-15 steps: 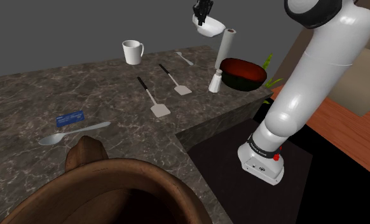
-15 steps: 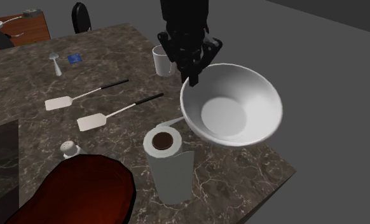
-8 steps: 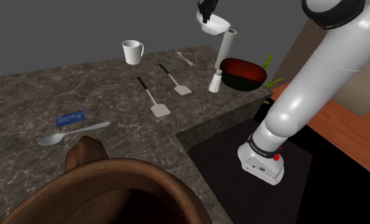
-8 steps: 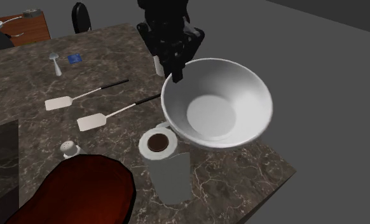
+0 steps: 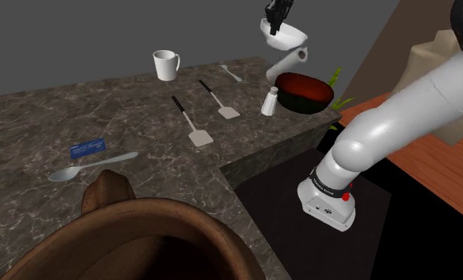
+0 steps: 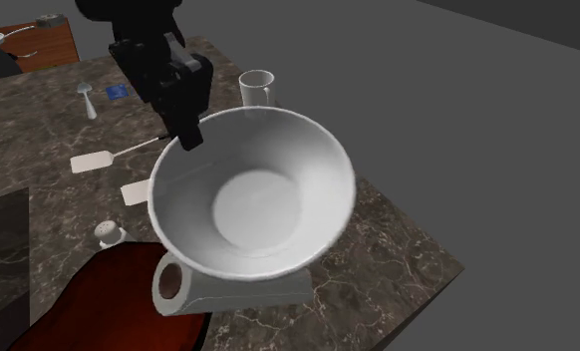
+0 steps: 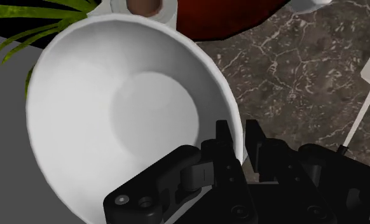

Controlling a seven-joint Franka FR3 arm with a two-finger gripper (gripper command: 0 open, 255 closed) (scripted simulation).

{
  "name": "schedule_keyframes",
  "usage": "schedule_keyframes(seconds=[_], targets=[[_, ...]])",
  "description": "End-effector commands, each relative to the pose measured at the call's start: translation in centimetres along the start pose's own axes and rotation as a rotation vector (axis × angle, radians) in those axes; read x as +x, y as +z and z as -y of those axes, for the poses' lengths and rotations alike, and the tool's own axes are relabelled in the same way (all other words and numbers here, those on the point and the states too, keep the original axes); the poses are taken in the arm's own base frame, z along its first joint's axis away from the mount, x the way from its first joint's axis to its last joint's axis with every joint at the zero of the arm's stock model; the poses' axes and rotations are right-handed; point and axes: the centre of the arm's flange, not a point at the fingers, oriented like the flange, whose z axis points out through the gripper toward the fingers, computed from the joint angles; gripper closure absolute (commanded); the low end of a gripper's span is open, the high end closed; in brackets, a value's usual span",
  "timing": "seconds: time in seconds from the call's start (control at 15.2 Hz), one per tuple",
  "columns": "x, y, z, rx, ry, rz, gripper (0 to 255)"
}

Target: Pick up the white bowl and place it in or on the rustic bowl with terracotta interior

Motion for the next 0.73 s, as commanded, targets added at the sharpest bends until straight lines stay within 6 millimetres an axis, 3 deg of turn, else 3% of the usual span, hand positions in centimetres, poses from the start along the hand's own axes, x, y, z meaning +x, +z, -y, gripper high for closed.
schedule_keyframes(seconds=[0.0,0.66], targets=[[-2.9,-0.3,0.6,0.0,0.0,0.001,255],[-15.3,-2.2,4.6,0.0,0.0,0.001,255]])
